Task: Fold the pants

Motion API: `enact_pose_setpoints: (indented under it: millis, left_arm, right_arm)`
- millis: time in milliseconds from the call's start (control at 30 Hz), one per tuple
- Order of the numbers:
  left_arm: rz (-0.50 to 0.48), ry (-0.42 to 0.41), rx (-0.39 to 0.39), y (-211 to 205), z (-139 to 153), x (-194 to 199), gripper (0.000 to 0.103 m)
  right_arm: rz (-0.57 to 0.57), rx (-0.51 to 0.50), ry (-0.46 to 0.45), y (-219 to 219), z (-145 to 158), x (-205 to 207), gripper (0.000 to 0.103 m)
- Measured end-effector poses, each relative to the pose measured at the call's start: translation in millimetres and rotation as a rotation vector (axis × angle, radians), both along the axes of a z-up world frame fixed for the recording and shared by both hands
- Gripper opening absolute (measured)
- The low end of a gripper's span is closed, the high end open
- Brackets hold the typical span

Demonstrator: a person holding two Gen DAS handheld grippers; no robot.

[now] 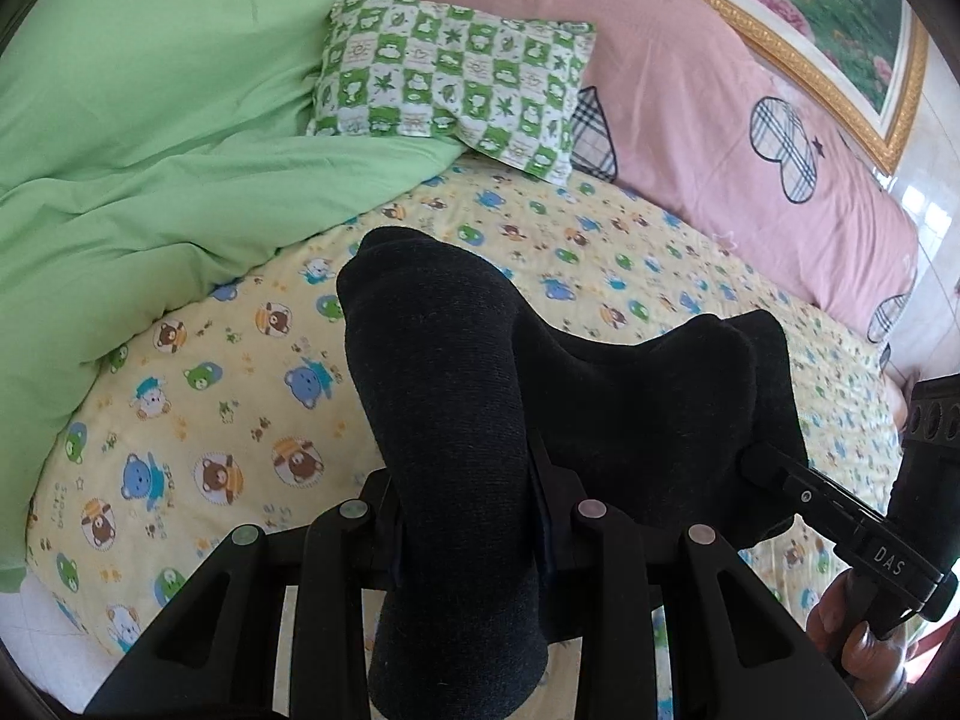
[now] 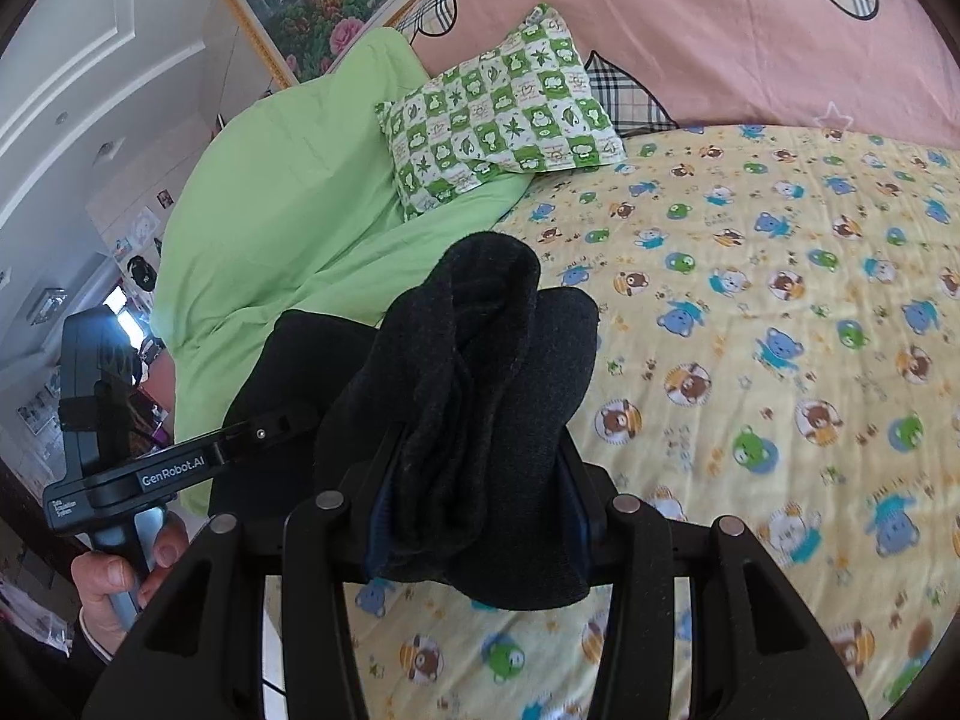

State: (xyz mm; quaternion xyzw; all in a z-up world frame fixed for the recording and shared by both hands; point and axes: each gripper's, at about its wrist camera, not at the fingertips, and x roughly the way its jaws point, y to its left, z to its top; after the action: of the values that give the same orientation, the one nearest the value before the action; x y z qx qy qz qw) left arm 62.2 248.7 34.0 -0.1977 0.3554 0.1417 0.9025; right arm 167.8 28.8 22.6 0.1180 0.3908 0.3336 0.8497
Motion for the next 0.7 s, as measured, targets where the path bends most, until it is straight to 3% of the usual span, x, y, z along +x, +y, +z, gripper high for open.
enact_pose_setpoints:
  millis: [367,500,700]
  left_arm:
    - [0.055,0.002,-0.017,35.5,-16.8,20.8,0.031]
    - [0.065,0.015,0.009,38.1,-24.2,23.3,0.032]
    - [0.079,0.054,0.007,39.9,-44.5,21.7,0.053]
  right_arm:
    - [0.025,0.01,0.023,34.3,-22.2,46.4,0.047]
    - [0.007,-0.004,0.033,35.2,-32.4,56.8,0.05]
    - [-0.047,-0.137,0.055,29.0,-50.4,66.1,0.056]
